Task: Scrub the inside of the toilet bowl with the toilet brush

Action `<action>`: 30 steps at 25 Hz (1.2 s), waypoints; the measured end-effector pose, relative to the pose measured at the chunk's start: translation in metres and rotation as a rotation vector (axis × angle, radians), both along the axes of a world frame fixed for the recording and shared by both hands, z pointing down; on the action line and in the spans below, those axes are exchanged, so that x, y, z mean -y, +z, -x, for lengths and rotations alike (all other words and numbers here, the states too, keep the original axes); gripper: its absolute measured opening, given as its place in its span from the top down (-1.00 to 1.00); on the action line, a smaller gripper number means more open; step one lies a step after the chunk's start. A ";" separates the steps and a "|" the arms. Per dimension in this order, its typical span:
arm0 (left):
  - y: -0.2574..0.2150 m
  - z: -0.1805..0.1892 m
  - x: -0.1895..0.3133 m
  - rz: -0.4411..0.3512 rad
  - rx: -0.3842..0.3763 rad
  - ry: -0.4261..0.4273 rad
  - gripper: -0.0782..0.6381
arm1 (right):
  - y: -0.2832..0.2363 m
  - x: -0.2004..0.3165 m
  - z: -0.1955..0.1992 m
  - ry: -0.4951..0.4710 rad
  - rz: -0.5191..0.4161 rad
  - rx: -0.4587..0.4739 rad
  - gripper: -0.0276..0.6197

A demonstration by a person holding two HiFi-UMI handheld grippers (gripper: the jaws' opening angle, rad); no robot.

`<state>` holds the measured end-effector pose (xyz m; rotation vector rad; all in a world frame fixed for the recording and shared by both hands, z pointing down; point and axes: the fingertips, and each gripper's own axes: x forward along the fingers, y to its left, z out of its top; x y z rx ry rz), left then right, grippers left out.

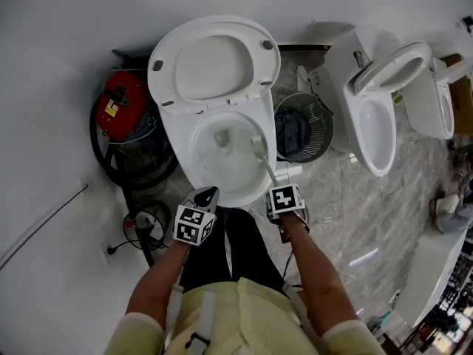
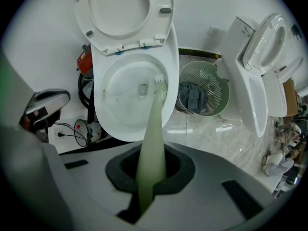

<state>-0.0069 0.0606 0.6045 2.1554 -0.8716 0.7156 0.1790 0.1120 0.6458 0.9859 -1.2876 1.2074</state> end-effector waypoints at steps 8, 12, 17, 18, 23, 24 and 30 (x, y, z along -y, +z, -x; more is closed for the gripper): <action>0.000 0.004 -0.003 0.006 0.003 -0.007 0.75 | 0.001 -0.030 -0.015 -0.155 0.096 -0.040 0.84; 0.000 0.007 -0.003 0.006 0.002 -0.015 0.75 | 0.000 -0.040 -0.018 -0.271 0.134 -0.065 0.85; 0.001 0.012 -0.006 0.014 0.007 -0.032 0.75 | -0.002 -0.050 -0.015 -0.351 0.170 -0.050 0.85; 0.001 0.013 -0.006 0.015 0.007 -0.038 0.75 | -0.002 -0.052 -0.015 -0.367 0.178 -0.048 0.85; 0.003 0.022 -0.010 0.021 0.016 -0.065 0.75 | -0.003 -0.067 -0.009 -0.444 0.222 -0.027 0.85; 0.003 0.024 -0.010 0.022 0.020 -0.070 0.75 | -0.003 -0.070 -0.007 -0.457 0.228 -0.019 0.85; 0.005 0.033 -0.010 0.025 0.030 -0.121 0.75 | -0.001 -0.088 0.022 -0.462 0.267 0.079 0.85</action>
